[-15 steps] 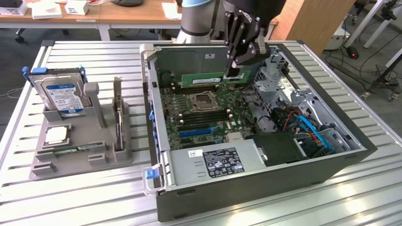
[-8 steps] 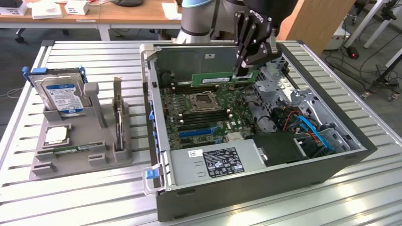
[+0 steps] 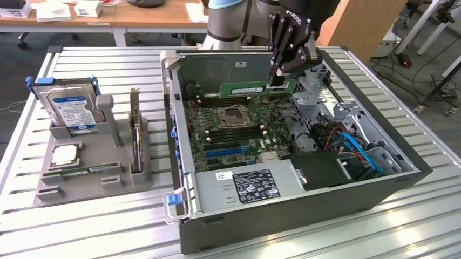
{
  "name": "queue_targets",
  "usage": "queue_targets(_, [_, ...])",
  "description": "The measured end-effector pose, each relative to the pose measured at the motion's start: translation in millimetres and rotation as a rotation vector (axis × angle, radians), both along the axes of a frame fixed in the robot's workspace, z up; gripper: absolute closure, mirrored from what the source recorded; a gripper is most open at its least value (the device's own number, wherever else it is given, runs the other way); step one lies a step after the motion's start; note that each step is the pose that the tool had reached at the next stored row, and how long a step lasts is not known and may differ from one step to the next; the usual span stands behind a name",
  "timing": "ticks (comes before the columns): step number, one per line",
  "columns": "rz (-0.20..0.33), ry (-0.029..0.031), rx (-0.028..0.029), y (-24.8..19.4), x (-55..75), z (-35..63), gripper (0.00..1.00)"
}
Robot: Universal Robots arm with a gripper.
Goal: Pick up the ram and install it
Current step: 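Pick up the ram and move it above insertion slot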
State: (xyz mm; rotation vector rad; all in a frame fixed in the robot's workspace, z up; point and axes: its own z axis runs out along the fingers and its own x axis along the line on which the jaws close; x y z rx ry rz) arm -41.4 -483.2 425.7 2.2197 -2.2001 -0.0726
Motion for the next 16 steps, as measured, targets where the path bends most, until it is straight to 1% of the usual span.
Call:
queue_targets(4, [0.000, 0.0000, 0.0000, 10.5, 0.0, -0.1, 0.89])
queue_targets(6, [0.000, 0.0001, -0.0002, 16.6, 0.0, -0.1, 0.89])
queue_targets(16, [-0.002, 0.0000, -0.0050, 47.6, 0.0, -0.7, 0.89])
